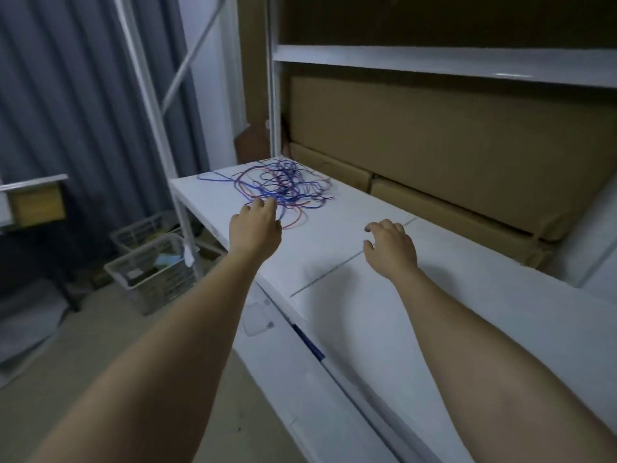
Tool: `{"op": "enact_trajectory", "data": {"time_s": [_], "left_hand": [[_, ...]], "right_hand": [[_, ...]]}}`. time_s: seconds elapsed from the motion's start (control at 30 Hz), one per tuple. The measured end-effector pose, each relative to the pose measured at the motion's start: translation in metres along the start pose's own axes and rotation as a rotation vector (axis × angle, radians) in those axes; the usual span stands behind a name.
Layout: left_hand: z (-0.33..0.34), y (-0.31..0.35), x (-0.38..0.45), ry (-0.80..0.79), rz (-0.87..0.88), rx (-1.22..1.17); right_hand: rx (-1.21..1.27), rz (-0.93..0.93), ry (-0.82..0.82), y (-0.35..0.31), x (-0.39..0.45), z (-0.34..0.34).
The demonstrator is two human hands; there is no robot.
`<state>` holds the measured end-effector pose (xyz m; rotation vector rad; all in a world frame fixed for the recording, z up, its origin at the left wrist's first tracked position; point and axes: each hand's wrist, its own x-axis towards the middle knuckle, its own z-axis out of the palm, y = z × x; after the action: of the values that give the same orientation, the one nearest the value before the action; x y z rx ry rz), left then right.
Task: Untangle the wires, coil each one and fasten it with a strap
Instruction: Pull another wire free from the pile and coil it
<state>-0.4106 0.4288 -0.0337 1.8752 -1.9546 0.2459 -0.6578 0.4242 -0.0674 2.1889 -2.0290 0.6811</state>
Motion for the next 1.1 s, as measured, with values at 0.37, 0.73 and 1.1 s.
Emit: {"op": "enact_trajectory", "data": {"time_s": [0.37,0.73,1.1], "left_hand": [[0.01,-0.185,0.13,0.043,-0.084,0.067],[0.063,-0.306,0.295,0.036,0.03,-0.039],[0.166,-0.354,0.488,-0.081,0.214,-0.107]], "right_hand": [[0.04,-0.095,0.014,-0.167,0.165,0.09],[0.083,-0.065,0.049,-0.252,0.33,0.171],[-0.116,-0.03,-0.152,-0.252,0.526,0.283]]}}
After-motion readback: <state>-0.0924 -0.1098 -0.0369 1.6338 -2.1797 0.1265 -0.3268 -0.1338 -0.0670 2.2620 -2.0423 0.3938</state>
